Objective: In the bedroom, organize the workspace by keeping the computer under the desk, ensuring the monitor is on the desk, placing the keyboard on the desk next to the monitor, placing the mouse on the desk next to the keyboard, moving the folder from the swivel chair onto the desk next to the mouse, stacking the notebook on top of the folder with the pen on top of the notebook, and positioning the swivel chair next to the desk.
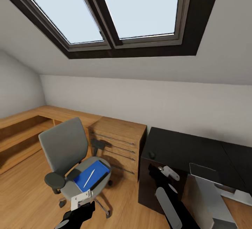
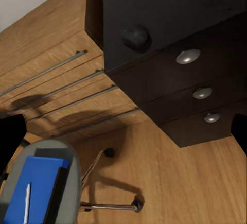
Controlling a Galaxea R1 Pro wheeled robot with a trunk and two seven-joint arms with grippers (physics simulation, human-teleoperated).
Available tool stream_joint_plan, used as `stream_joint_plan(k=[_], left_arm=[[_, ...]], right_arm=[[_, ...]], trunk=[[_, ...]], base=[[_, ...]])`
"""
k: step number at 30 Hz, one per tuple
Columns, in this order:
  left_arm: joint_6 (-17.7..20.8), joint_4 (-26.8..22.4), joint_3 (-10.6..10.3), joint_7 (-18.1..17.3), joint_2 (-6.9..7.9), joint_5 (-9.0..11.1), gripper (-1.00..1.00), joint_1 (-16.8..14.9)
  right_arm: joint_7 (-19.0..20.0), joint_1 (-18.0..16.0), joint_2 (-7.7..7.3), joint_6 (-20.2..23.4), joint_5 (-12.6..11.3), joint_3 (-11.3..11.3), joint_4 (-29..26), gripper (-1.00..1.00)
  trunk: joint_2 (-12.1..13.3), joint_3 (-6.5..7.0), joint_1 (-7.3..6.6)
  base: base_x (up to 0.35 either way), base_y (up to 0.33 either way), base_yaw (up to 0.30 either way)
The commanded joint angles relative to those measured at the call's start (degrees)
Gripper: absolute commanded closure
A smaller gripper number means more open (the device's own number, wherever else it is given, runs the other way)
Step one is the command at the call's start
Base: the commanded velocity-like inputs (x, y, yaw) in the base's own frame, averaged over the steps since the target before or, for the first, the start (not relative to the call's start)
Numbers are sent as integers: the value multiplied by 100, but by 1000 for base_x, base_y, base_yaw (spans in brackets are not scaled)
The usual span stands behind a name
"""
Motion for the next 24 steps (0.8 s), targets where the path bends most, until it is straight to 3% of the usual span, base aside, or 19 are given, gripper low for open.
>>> stream_joint_plan(k=[1,9,24], left_arm=[[7,-9,-6,54,0,60,-100,-2],[7,-9,-6,62,-1,60,-100,-4],[7,-9,-9,63,-7,56,-100,-4]], right_arm=[[-35,-2,-2,22,-16,7,-9,-100],[-29,-2,-4,22,-16,8,-9,-100],[-18,-2,-4,23,94,71,-9,-100]], trunk=[[-5,-2,5],[-5,6,5],[-5,7,5]], base=[[283,-154,257],[283,-192,213],[260,-239,19]])
